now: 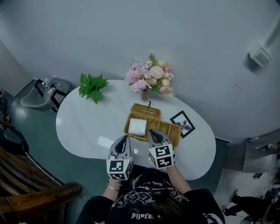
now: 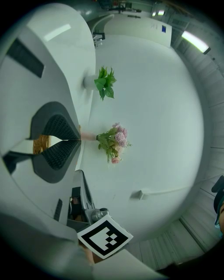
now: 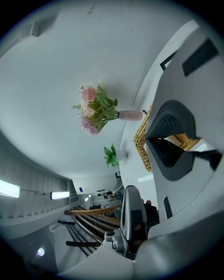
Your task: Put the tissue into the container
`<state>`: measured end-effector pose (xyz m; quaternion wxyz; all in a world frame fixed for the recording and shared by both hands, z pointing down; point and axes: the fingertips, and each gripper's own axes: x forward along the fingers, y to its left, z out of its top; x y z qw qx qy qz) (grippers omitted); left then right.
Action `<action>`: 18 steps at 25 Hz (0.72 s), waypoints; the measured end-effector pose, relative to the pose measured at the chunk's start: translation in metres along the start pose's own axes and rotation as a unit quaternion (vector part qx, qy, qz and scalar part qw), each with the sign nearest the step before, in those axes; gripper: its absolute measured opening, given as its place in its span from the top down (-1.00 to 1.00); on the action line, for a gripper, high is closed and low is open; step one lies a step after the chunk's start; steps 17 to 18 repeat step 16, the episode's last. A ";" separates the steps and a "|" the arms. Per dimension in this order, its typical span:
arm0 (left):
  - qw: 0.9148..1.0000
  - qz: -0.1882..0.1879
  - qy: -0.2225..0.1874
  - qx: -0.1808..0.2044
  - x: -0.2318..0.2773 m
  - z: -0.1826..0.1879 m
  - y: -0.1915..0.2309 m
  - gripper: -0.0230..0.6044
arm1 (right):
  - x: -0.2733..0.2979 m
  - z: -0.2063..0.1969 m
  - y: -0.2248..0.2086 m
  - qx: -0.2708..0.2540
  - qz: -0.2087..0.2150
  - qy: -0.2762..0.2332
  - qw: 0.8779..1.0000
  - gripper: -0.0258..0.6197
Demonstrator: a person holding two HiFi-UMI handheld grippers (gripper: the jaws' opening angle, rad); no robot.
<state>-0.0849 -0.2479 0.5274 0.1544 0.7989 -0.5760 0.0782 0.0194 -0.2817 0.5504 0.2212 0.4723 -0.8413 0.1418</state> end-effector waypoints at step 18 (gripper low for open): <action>1.000 0.004 0.001 0.000 -0.001 -0.002 0.005 0.85 | 0.001 -0.005 0.003 -0.011 -0.002 0.000 1.000 0.85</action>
